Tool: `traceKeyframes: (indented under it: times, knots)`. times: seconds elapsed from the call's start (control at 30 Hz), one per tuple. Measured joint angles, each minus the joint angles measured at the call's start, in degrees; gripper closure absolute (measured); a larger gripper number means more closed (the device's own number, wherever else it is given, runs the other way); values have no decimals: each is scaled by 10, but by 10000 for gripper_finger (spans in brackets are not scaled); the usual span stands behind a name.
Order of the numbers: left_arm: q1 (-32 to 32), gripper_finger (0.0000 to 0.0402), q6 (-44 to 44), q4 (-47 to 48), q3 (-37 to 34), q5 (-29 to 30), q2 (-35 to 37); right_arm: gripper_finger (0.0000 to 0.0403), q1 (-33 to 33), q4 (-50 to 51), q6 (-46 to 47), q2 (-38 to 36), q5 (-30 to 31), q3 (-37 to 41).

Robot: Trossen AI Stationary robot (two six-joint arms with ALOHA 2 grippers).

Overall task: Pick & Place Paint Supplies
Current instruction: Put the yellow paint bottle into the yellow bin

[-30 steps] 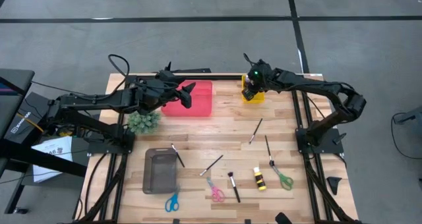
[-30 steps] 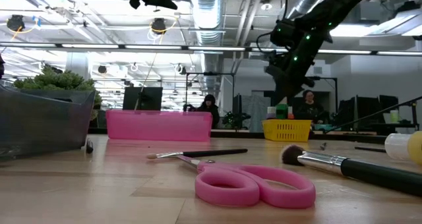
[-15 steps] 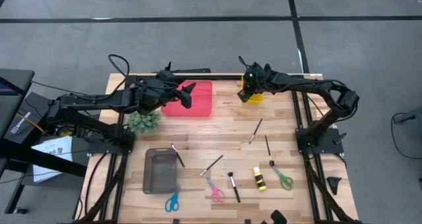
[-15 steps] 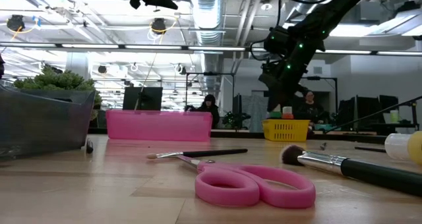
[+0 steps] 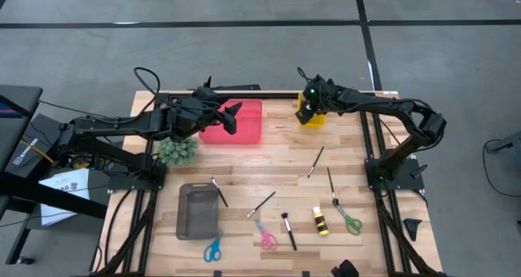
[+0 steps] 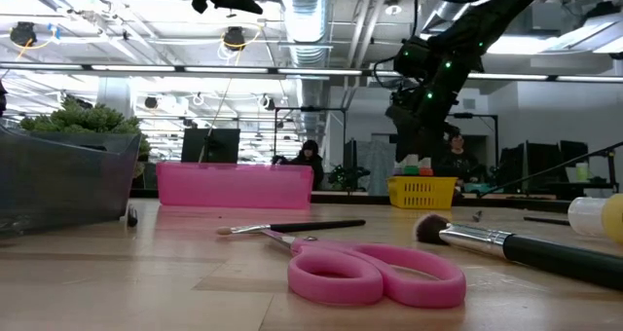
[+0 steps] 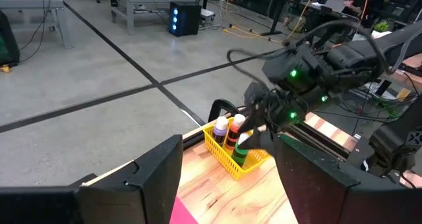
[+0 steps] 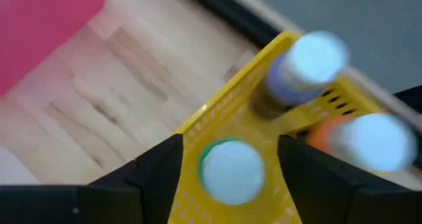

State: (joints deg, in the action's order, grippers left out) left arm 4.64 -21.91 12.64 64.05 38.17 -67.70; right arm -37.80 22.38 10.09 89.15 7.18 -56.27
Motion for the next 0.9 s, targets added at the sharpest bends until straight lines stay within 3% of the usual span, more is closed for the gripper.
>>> traceKeyframes:
  times: [0.23,0.4,0.57,0.77,0.9]
  knots:
    - [0,169,1,0,0,-5,0,162,-5,10,24,-80,-8,0]
    - [0,169,29,5,0,-25,0,177,3,27,17,-156,-109,0]
    - [0,169,44,26,0,-31,0,191,24,145,88,-203,-178,0]
    - [0,169,46,28,0,-31,0,210,119,325,192,-234,-241,0]
    - [0,169,46,28,0,-31,0,221,215,357,291,-242,-236,0]
